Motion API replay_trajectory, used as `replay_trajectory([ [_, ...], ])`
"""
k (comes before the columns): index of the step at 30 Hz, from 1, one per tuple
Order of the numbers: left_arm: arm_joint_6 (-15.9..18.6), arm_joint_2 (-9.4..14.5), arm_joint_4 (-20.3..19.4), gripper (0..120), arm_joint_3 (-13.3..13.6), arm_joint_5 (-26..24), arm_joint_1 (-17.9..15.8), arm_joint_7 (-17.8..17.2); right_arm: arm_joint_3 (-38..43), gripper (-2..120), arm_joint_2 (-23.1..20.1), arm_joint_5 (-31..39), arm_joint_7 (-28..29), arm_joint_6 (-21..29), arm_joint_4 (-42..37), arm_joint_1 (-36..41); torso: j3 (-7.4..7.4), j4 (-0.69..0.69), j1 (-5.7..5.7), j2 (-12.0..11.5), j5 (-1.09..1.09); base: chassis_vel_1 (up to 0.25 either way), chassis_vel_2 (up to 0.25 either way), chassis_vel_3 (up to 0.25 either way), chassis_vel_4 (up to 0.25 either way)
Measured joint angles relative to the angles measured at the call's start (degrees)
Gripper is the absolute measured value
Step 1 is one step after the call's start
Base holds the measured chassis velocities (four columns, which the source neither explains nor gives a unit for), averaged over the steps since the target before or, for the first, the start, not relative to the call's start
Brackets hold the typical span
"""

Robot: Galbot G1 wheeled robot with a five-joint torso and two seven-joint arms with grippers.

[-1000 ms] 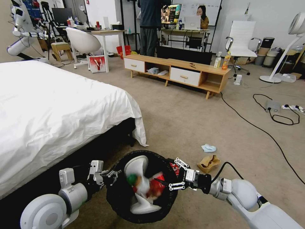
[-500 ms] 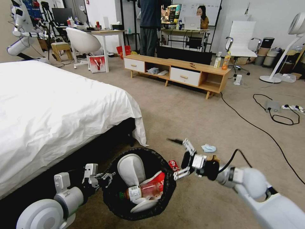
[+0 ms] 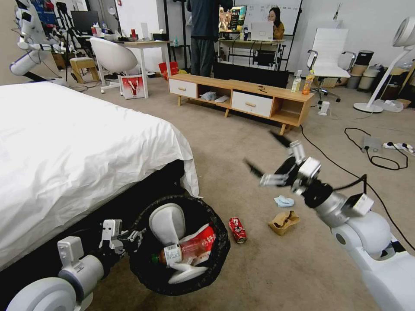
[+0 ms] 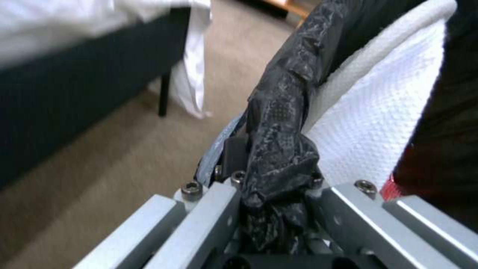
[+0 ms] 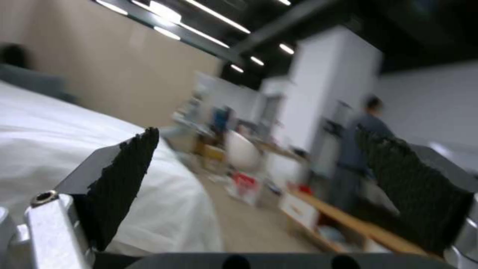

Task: Pick up the trash bin and place the garbage on the floor into it.

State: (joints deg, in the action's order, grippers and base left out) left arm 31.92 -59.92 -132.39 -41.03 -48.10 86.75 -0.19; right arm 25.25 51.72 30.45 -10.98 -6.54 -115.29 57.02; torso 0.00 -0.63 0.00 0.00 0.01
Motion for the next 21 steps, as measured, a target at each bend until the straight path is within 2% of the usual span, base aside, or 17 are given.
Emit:
replay_trajectory([
  [1, -0.3, -0.7, -1.1, 2, -0.3, 1.6, 0.0, 0.4, 0.2, 100, 0.5, -0.4, 3.2, 2.4, -0.2, 0.5, 0.0, 0.0, 0.0, 0.0, 0.0, 0.0, 0.0, 0.0, 0.0],
  [2, -0.3, -0.7, -1.1, 2, -0.3, 1.6, 0.0, 0.4, 0.2, 100, 0.5, -0.4, 3.2, 2.4, -0.2, 0.5, 0.0, 0.0, 0.0, 0.0, 0.0, 0.0, 0.0, 0.0, 0.0],
  [4, -0.8, -1.9, -2.9, 2, -0.9, 3.5, -0.2, 0.6, 0.4, 100, 1.4, -1.6, 8.2, 7.0, -0.8, 1.6, 0.0, 0.0, 0.0, 0.0, 0.0, 0.0, 0.0, 0.0, 0.0],
  [5, -0.8, -1.9, -2.9, 2, -0.9, 3.5, -0.2, 0.6, 0.4, 100, 1.4, -1.6, 8.2, 7.0, -0.8, 1.6, 0.0, 0.0, 0.0, 0.0, 0.0, 0.0, 0.0, 0.0, 0.0],
  [7, -0.9, -2.6, -4.2, 2, -1.7, 3.7, -0.4, 0.6, 0.1, 100, 2.2, -2.0, 13.6, 12.3, -2.2, 3.0, 0.0, 0.0, 0.0, 0.0, -0.01, 0.0, 0.0, 0.0, 0.0],
  [8, -0.9, -2.6, -4.2, 2, -1.7, 3.7, -0.4, 0.6, 0.1, 100, 2.2, -2.0, 13.6, 12.3, -2.2, 3.0, 0.0, 0.0, 0.0, 0.0, -0.01, 0.0, 0.0, 0.0, 0.0],
  [10, -1.0, -2.7, -5.1, 2, -2.5, 3.7, -0.3, 1.0, -0.7, 100, 3.1, -0.8, 21.8, 19.5, -4.0, 4.8, 0.0, 0.01, 0.0, 0.0, -0.01, 0.0, 0.0, 0.0, 0.0],
  [11, -1.0, -2.7, -5.1, 2, -2.5, 3.7, -0.3, 1.0, -0.7, 100, 3.1, -0.8, 21.8, 19.5, -4.0, 4.8, 0.0, 0.01, 0.0, 0.0, -0.01, 0.0, 0.0, 0.0, 0.0],
  [13, -1.1, -2.7, -5.5, 2, -2.9, 3.6, -0.3, 1.1, -1.4, 100, 3.9, 1.2, 27.9, 24.1, -4.6, 5.7, 0.0, 0.01, 0.0, 0.0, -0.01, 0.0, 0.0, 0.0, 0.0],
  [14, -1.1, -2.7, -5.5, 2, -2.9, 3.6, -0.3, 1.1, -1.4, 100, 3.9, 1.2, 27.9, 24.1, -4.6, 5.7, 0.0, 0.01, 0.0, 0.0, -0.01, 0.0, 0.0, 0.0, 0.0],
  [16, -1.1, -2.7, -5.8, 2, -3.1, 3.2, -0.5, 1.2, -1.8, 100, 4.8, 2.5, 32.3, 26.2, -4.4, 6.5, 0.0, 0.01, 0.0, 0.0, -0.01, 0.0, 0.0, 0.0, 0.0],
  [21, -1.1, -2.9, -6.2, 2, -3.0, 2.8, -0.7, 1.2, -1.6, 100, 5.5, -0.3, 32.5, 24.3, -2.7, 7.6, 0.0, 0.01, 0.0, 0.0, 0.0, 0.0, 0.0, 0.0, 0.0],
])
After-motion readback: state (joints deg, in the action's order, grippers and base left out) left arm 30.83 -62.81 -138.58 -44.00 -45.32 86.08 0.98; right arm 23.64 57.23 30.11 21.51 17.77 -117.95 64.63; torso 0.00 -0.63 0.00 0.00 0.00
